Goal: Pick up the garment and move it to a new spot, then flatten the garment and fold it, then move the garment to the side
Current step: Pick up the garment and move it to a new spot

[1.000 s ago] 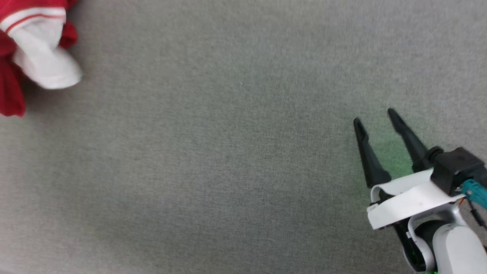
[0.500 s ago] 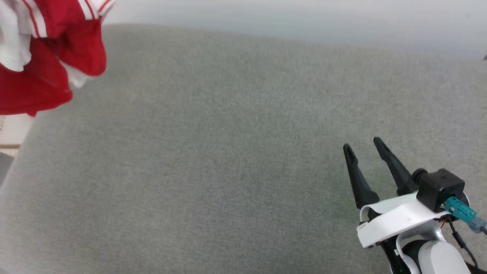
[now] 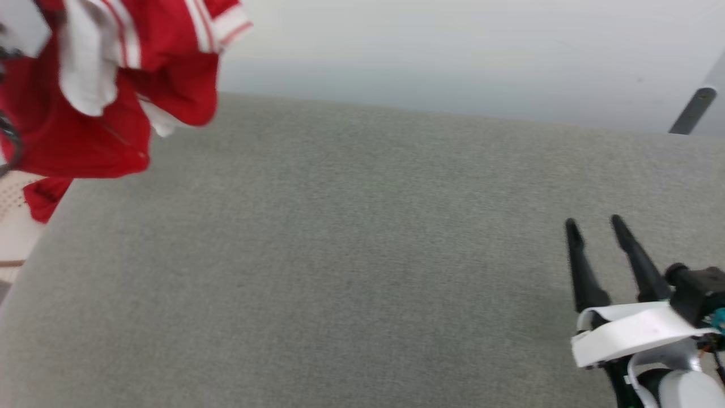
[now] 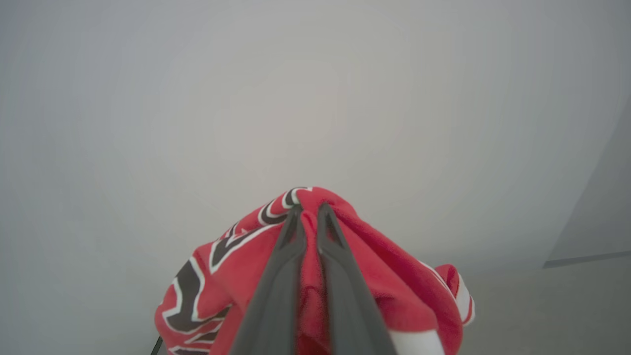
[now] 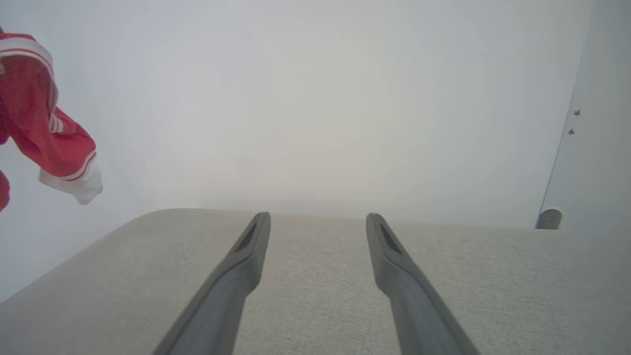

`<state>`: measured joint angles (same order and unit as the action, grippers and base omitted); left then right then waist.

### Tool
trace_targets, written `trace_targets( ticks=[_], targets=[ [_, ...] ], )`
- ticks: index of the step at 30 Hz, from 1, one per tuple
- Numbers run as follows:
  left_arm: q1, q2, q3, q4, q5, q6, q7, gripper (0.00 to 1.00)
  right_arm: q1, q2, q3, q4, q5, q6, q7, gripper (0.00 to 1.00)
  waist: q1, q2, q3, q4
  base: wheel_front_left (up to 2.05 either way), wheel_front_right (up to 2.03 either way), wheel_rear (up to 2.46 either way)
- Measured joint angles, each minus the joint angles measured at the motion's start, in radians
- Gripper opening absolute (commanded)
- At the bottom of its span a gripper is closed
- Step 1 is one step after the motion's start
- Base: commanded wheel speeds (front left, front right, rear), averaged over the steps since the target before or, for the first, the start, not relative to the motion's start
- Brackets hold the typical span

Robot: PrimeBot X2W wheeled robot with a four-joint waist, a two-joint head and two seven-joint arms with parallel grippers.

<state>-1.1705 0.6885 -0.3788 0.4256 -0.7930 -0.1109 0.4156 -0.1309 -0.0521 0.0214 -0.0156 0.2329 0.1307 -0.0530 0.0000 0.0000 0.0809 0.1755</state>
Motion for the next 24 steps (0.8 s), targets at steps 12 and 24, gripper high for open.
trace_targets(
  ticks=[12, 24],
  targets=[
    [0.149, -0.047, -0.030, -0.352, -0.073, 0.122, 0.124, 0.00, 0.015, 0.000, -0.175, 0.007, -0.037, 0.000, -0.010, 1.00, 0.0000, 0.0000, 0.010, -0.106, 0.00, 0.00, 0.00],
    [0.291, -0.091, -0.102, -0.550, -0.086, 0.221, 0.186, 0.00, 0.014, 0.000, -0.211, 0.033, -0.022, 0.000, -0.037, 1.00, 0.0000, 0.0000, 0.052, -0.210, 0.00, 0.00, 0.00]
  ],
)
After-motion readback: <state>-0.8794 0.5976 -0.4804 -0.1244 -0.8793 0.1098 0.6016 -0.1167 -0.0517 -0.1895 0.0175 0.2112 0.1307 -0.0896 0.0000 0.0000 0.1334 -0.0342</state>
